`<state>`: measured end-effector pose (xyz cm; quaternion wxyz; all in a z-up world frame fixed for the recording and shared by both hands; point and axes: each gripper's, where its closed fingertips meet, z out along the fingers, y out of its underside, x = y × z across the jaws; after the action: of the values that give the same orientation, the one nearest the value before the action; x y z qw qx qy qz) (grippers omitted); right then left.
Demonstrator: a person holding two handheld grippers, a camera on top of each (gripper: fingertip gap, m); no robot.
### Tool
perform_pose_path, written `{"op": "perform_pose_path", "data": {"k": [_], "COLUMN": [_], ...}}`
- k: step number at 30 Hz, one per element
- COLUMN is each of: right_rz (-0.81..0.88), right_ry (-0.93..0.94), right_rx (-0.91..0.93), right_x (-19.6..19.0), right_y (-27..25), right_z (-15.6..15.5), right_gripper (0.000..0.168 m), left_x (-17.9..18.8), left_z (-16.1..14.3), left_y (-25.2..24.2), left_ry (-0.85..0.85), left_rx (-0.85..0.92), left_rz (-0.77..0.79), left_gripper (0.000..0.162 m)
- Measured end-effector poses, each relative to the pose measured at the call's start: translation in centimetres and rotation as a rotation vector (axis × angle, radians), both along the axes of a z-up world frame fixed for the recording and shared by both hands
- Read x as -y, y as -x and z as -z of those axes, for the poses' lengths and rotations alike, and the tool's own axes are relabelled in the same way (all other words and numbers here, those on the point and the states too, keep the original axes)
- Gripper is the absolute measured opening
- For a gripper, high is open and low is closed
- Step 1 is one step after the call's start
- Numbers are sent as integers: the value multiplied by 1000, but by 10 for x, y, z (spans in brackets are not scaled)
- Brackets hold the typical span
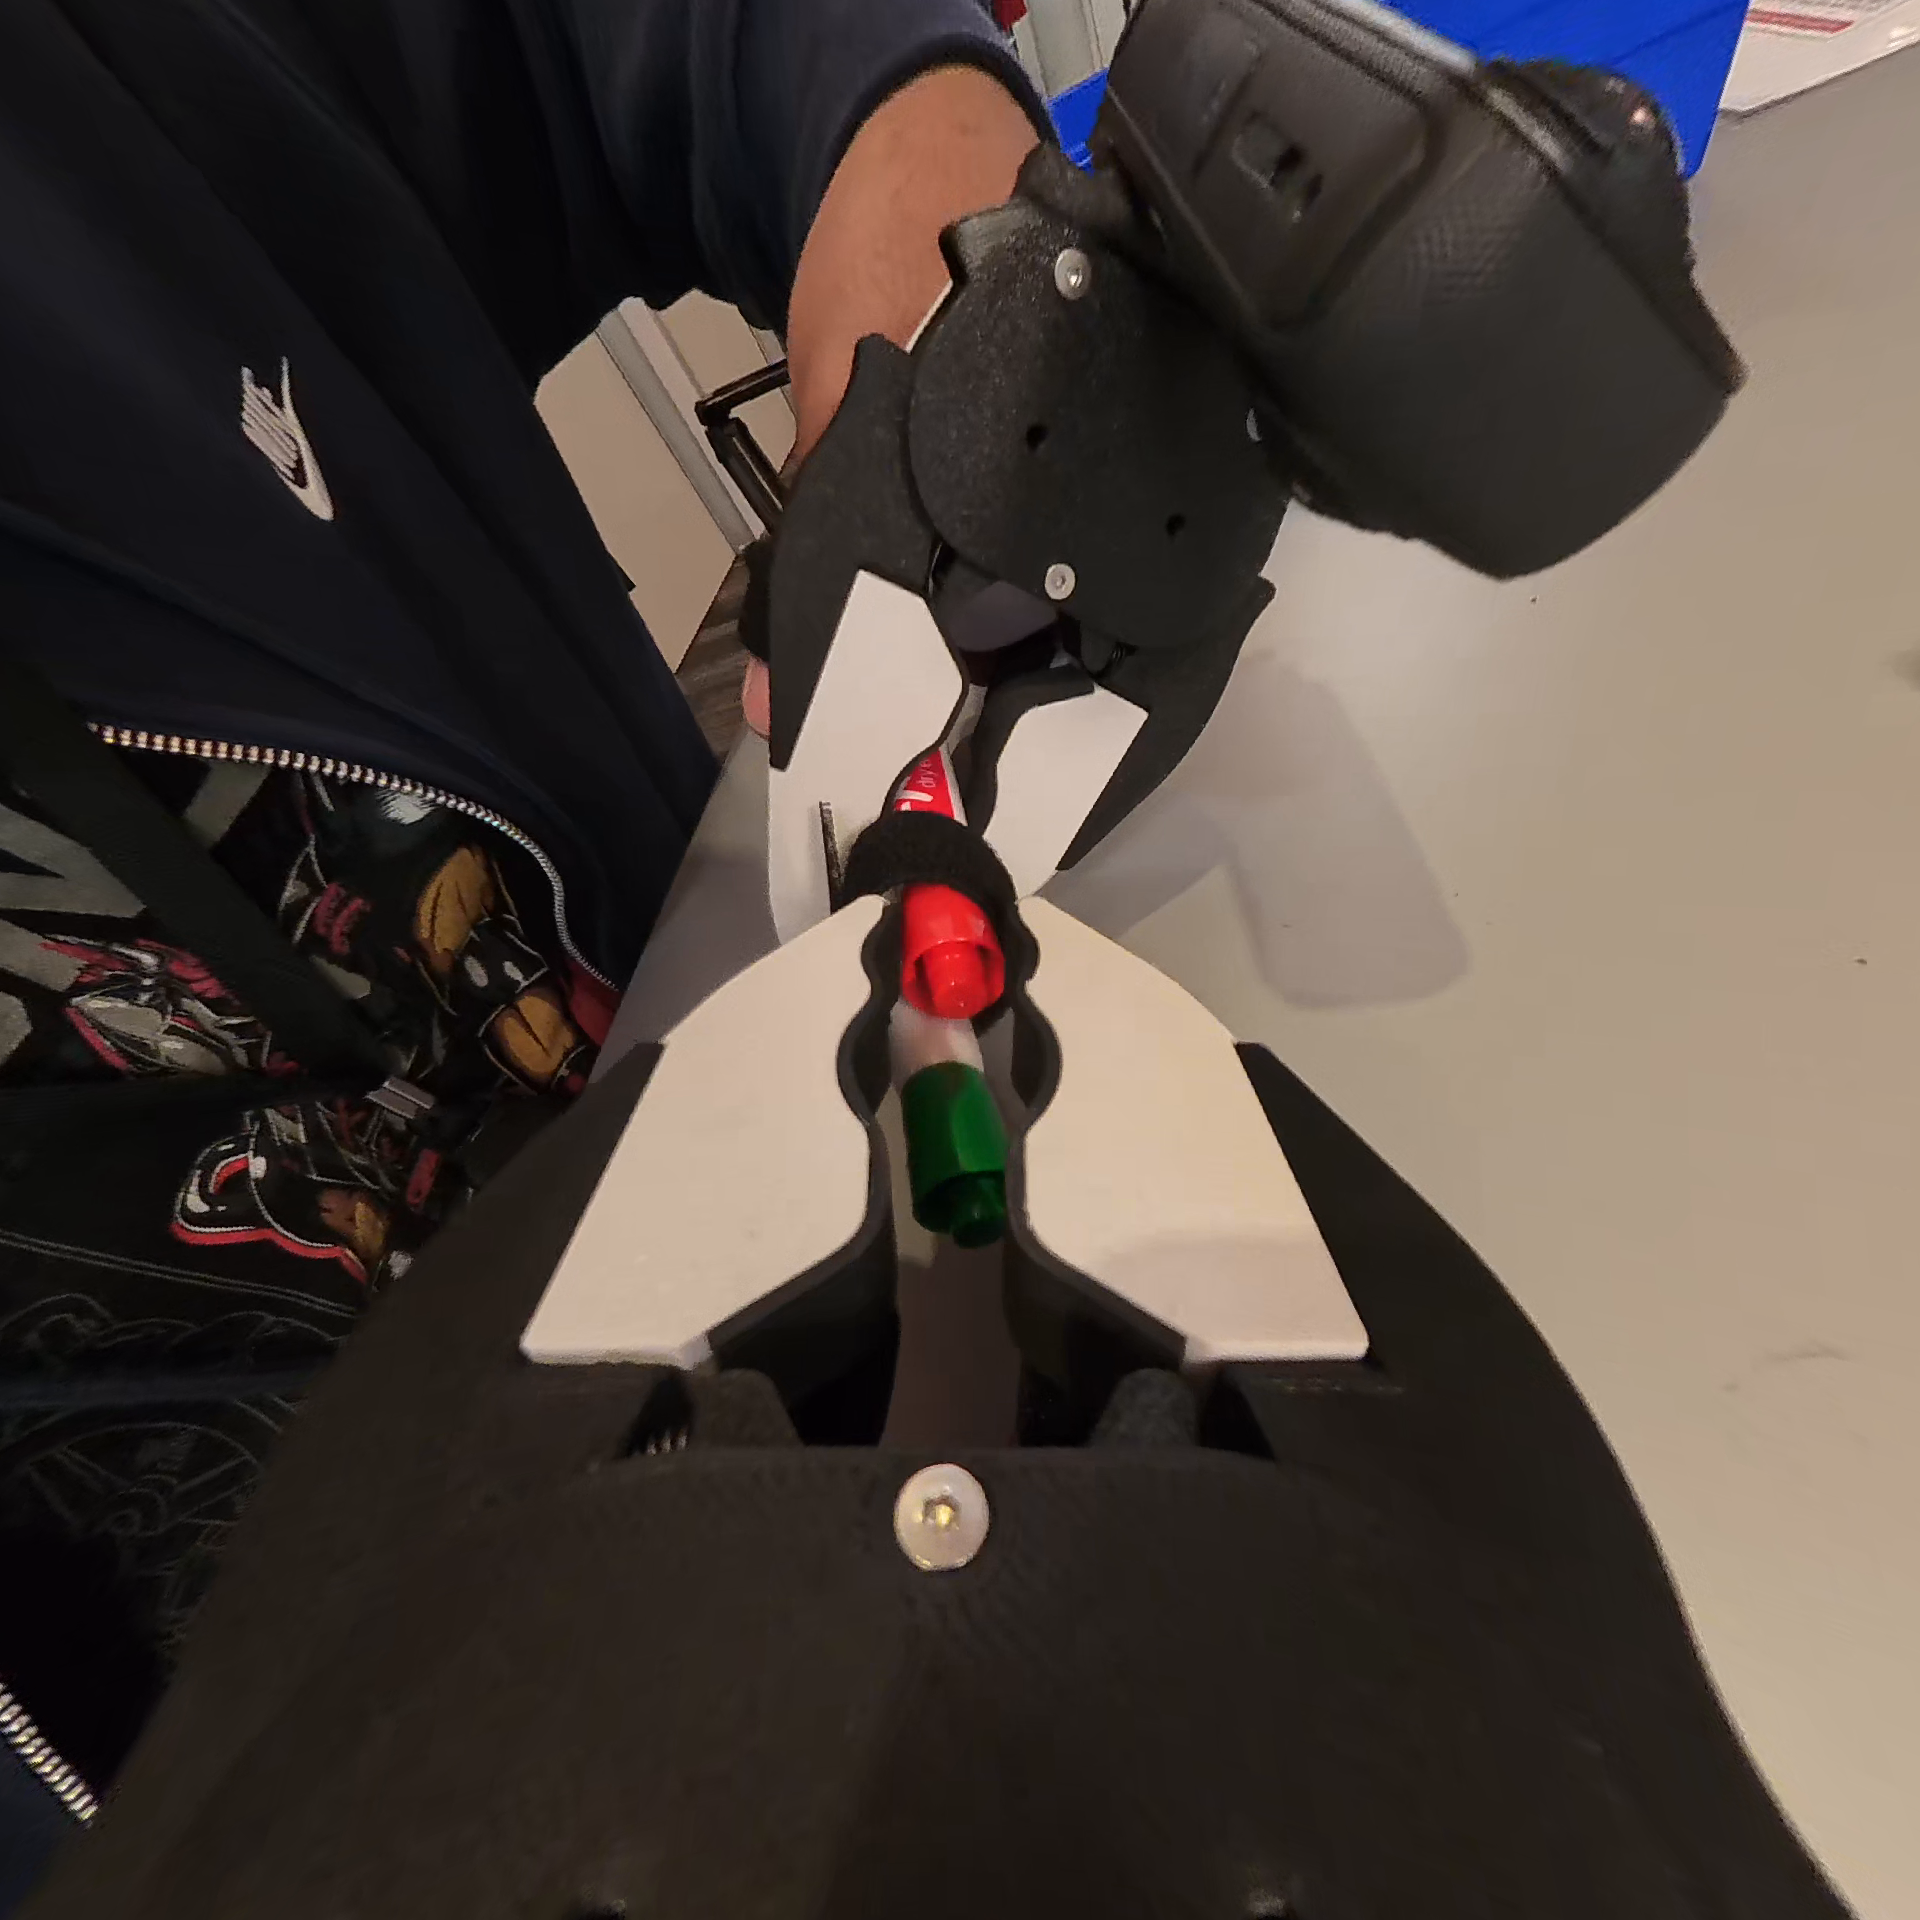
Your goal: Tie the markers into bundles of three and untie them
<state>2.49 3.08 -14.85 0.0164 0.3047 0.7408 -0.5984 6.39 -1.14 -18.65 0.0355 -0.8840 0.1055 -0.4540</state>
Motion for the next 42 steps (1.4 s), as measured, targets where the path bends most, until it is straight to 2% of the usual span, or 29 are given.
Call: {"op": "perform_pose_path", "data": {"k": [27,32,36,40,42], "right_rz": [-1,12,31,65,75], "right_ry": [22,-34,-168,-519,-685], "right_rx": [91,10,-152,-420,-527], "right_x": [-26,-28,-34,-43,-47], "right_y": [-2,-1,-2,1,5], "right_z": [0,-4,-7,5,12], "right_gripper": [19,40,52,72,74], "left_x": [-4,-8,-12,-13,-12], "left_z": [-4,-5,-7,-7,-6], "left_y": [1,2,3,5,5], "left_ry": [-47,-51,-53,-45,-37], "left_rx": [79,100,130,159,166], "left_rz": [-61,-93,-126,-150,-150], "left_gripper": [15,15,15,15,14]}}
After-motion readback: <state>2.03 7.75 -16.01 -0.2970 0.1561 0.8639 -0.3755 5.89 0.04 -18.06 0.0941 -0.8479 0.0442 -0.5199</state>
